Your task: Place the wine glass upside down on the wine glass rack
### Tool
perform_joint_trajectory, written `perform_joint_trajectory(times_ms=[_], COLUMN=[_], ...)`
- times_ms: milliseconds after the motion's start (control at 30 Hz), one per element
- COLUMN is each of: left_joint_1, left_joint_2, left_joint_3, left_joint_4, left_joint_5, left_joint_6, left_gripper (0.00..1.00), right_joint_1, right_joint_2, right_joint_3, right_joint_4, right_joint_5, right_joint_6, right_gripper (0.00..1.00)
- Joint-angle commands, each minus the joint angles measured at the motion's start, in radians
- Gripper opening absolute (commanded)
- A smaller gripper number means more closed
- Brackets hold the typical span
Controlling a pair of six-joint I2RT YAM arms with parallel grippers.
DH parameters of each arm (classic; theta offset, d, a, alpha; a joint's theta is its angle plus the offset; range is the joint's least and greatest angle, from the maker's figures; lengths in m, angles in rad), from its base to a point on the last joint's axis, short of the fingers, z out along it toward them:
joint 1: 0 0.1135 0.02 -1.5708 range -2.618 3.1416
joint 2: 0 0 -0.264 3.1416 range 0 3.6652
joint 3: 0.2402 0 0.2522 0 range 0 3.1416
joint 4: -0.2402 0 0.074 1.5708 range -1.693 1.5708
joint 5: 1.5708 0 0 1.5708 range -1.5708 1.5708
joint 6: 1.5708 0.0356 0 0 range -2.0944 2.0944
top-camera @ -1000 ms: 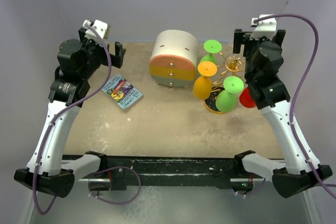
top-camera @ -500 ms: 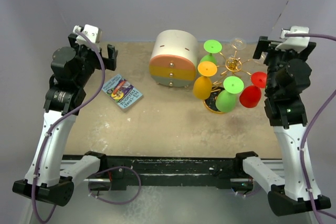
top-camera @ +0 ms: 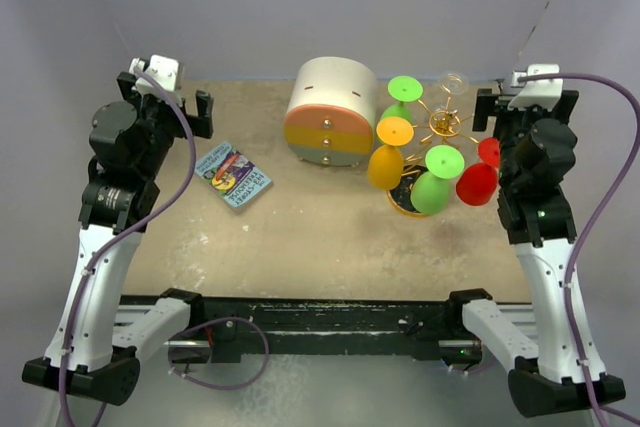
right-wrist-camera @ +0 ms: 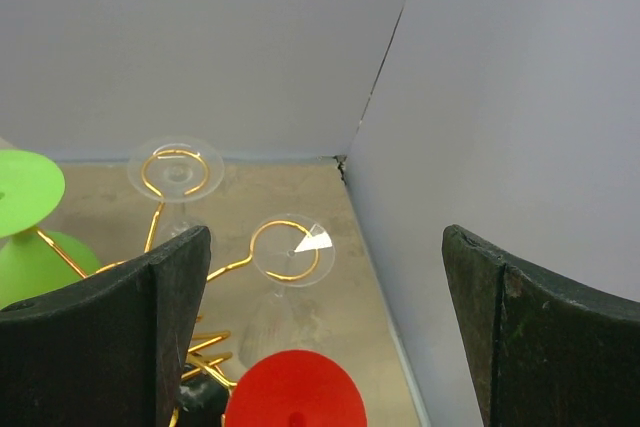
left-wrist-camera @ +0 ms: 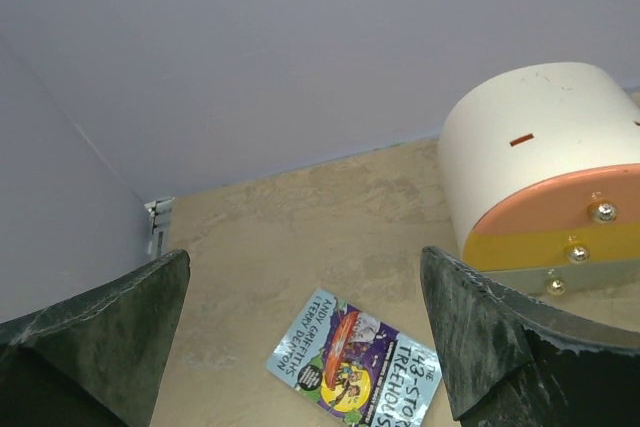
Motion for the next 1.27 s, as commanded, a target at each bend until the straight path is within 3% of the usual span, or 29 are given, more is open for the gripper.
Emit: perform_joint_trajectory(times_ms=[0,200,633,1233], left_joint_1=[0.007,0.014,0.083,0.086], left_joint_2=[-0.039,-0.068,-0.067,-0.04], left_joint_3=[-0.063,-0.108,-0.056,-0.059], left_joint_4=[0.08,0.091,-0.008,-0.012], left_joint_5=[0.018,0.046,0.105,0.158], left_joint_6=[0.024,0.029,-0.005,0.023], left_gripper=[0.99,0.99,0.99,0.99], right_joint_1=[-0.005,-0.021,-0.091,-0.105], right_joint_2=[-0.064,-0.109,-0.121,-0.121], right_joint_3=[0.027,0.034,0.031,0.012], right_joint_4=[-0.007,-0.056,-0.118,-0.138], right_joint_5=[0.007,0.012,-0.04,-0.05], right_joint_6=[-0.034,-0.03,0.016,0.022], right_gripper=[1.0,1.0,1.0,1.0])
